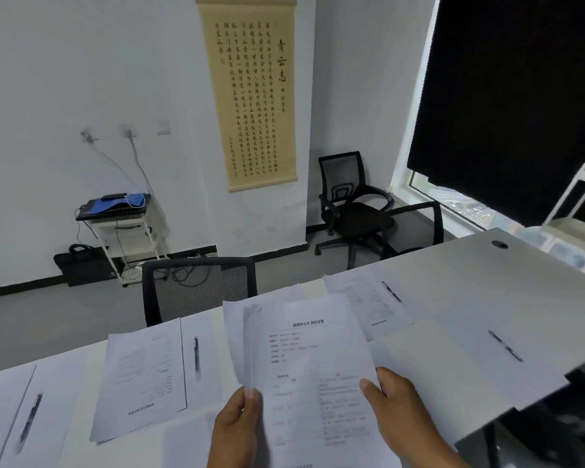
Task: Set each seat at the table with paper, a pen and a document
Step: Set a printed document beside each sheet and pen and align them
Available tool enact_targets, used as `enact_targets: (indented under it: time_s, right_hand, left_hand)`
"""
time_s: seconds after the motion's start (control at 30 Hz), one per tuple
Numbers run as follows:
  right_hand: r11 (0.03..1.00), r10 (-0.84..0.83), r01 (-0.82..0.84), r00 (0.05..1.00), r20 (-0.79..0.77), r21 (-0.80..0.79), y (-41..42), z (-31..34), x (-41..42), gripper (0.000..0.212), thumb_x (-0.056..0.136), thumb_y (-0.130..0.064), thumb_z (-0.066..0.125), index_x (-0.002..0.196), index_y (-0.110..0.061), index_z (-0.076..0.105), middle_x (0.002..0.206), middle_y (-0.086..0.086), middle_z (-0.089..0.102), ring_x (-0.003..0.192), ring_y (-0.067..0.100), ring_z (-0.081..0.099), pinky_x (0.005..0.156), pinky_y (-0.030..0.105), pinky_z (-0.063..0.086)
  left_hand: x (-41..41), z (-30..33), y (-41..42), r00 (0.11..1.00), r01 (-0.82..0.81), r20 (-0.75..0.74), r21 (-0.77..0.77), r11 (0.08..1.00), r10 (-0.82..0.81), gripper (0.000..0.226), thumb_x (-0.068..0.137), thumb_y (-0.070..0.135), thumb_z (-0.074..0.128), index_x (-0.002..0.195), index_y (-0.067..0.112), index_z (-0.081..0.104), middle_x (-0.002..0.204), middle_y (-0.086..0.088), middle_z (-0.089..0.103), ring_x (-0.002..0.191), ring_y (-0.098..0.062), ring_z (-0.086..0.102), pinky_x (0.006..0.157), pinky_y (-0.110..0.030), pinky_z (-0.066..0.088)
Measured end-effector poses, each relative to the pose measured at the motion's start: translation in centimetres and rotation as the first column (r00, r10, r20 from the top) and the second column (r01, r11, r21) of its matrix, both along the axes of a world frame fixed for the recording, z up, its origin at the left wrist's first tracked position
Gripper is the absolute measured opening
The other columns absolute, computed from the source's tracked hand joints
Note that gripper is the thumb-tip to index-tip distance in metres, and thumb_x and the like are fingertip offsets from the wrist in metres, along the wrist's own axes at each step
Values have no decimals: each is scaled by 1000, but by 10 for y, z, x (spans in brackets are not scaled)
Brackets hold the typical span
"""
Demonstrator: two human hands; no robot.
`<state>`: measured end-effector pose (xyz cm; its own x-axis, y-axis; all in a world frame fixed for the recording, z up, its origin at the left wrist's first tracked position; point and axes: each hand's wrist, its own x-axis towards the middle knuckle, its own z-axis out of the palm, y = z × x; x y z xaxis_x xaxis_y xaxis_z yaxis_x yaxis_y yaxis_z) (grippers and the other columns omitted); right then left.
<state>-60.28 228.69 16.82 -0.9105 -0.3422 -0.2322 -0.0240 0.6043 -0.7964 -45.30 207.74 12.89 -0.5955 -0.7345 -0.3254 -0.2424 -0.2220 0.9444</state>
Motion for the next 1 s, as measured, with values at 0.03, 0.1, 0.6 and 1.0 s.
enact_targets:
  time_s: [0.03, 0.1, 0.6, 1.0]
  right_hand:
    - [1000, -9, 9, 1000, 2, 9, 5, 0, -5, 37, 108, -27, 58, 73, -14, 53, 57, -20, 61, 56, 5, 51, 60, 30, 43]
    - [1000, -22, 22, 1000, 0, 17, 14, 0, -16, 31, 108, -28, 59, 80, -13, 64, 69, -19, 72, 69, 13, 67, 72, 35, 57]
    - [992, 71, -74, 997, -31, -101, 109, 5, -142, 42, 106, -26, 59, 74, -20, 32, 60, -9, 31, 55, 9, 26, 59, 33, 24]
    - [967, 233, -217, 966, 110, -134, 201, -48, -225, 44, 105, -23, 62, 73, -17, 31, 62, -5, 28, 56, 12, 24, 61, 34, 21]
  left_hand:
    - [-5, 0, 4, 1000, 16, -1, 2, 1000, -16, 34, 108, 31, 67, 79, 20, 79, 71, 2, 72, 77, -19, 59, 75, -33, 40]
    - [-15, 3, 11, 1000, 30, -9, 0, 1000, -30, 33, 108, 30, 68, 79, 18, 78, 66, -1, 63, 72, -17, 52, 70, -32, 34]
    - [-123, 31, 130, 998, -50, -49, -82, 995, 46, 39, 112, 24, 59, 77, 12, 73, 76, 2, 78, 70, -8, 66, 69, -31, 47]
    - [-172, -1, 236, 984, -147, 108, 17, 989, 145, 48, 104, 48, 65, 92, 2, 69, 102, -29, 74, 82, -21, 65, 77, -38, 46]
